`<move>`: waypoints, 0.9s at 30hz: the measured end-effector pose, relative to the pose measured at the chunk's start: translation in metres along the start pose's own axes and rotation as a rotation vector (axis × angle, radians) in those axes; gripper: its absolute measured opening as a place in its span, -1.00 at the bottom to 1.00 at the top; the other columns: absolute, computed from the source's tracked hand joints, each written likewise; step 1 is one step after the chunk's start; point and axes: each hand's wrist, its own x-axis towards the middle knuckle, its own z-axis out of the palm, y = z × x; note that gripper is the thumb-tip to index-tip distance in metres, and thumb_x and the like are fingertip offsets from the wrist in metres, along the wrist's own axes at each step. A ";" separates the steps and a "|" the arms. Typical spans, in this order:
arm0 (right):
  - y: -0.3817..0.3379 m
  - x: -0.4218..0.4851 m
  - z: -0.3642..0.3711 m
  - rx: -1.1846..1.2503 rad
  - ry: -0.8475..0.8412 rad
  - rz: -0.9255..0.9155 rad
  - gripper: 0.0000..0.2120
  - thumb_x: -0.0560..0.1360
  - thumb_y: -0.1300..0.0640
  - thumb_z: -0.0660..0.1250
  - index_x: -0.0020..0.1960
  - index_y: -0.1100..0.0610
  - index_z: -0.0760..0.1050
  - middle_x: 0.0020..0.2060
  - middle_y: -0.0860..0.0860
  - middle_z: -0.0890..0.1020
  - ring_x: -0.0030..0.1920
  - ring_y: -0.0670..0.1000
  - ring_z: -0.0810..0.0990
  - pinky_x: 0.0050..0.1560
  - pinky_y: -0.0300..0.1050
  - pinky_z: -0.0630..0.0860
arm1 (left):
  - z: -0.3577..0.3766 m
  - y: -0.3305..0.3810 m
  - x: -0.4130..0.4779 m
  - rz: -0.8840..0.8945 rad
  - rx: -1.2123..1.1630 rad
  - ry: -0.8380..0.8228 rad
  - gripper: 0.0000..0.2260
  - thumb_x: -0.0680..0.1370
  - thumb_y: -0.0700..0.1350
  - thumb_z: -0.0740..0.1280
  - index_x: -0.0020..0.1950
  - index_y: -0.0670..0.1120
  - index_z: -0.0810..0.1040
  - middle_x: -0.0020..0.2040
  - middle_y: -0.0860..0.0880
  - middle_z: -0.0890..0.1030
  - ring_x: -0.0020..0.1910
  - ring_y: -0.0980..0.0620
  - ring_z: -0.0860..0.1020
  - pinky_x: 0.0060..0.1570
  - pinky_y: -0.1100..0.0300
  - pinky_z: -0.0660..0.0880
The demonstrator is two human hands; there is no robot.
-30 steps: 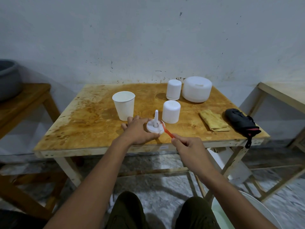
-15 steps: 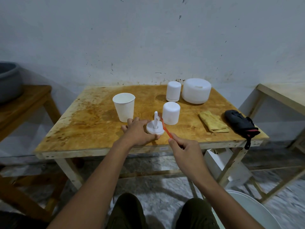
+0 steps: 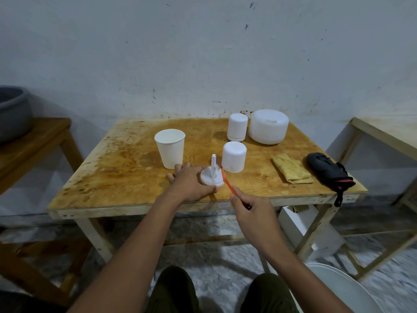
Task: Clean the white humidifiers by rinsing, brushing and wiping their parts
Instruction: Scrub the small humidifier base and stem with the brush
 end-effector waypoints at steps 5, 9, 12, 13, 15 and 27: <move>-0.002 -0.002 0.000 0.002 0.026 -0.095 -0.69 0.62 0.13 0.26 0.31 -0.16 0.44 -0.61 -0.18 0.30 -0.53 -0.15 0.25 -0.49 -0.31 0.17 | 0.002 0.002 0.000 -0.017 0.027 0.023 -0.27 0.40 0.37 0.38 0.49 0.15 0.30 0.44 -0.02 0.29 0.41 -0.10 0.16 0.28 -0.08 0.15; 0.003 0.002 0.000 -0.038 0.038 -0.110 -0.70 0.61 0.14 0.27 0.28 -0.17 0.44 -0.60 -0.17 0.32 -0.53 -0.15 0.26 -0.50 -0.33 0.17 | 0.004 0.006 -0.003 -0.032 -0.002 0.075 -0.30 0.38 0.37 0.39 0.44 0.13 0.37 0.39 -0.01 0.33 0.38 -0.08 0.18 0.25 -0.05 0.17; 0.005 0.002 0.000 -0.088 0.050 -0.187 -0.66 0.61 0.14 0.28 0.30 -0.20 0.42 -0.56 -0.16 0.32 -0.49 -0.15 0.27 -0.46 -0.28 0.18 | 0.005 0.010 -0.007 -0.060 0.007 0.128 -0.29 0.36 0.38 0.40 0.43 0.10 0.40 0.39 -0.01 0.34 0.38 -0.08 0.20 0.25 -0.04 0.18; 0.006 0.003 0.000 -0.115 0.049 -0.203 -0.64 0.61 0.15 0.28 0.32 -0.19 0.41 -0.55 -0.15 0.34 -0.47 -0.14 0.29 -0.45 -0.27 0.20 | 0.005 0.012 -0.008 -0.069 0.000 0.143 -0.29 0.36 0.38 0.40 0.42 0.09 0.41 0.38 -0.01 0.35 0.38 -0.08 0.20 0.25 -0.04 0.18; 0.008 0.005 0.001 -0.238 0.074 -0.270 -0.61 0.59 0.18 0.31 0.36 -0.11 0.42 -0.50 -0.11 0.37 -0.46 -0.12 0.31 -0.43 -0.20 0.28 | 0.007 0.013 -0.010 -0.087 -0.028 0.171 -0.30 0.35 0.37 0.41 0.40 0.08 0.43 0.37 -0.01 0.36 0.38 -0.08 0.20 0.26 -0.05 0.18; 0.007 0.014 -0.016 -0.664 -0.006 -0.570 -0.52 0.43 0.36 0.46 0.33 0.21 0.52 -0.32 -0.04 0.35 -0.45 -0.11 0.27 -0.58 -0.25 0.29 | 0.009 0.020 -0.011 -0.148 -0.053 0.201 -0.33 0.36 0.34 0.44 0.33 0.01 0.44 0.34 -0.02 0.39 0.37 -0.08 0.23 0.26 -0.03 0.19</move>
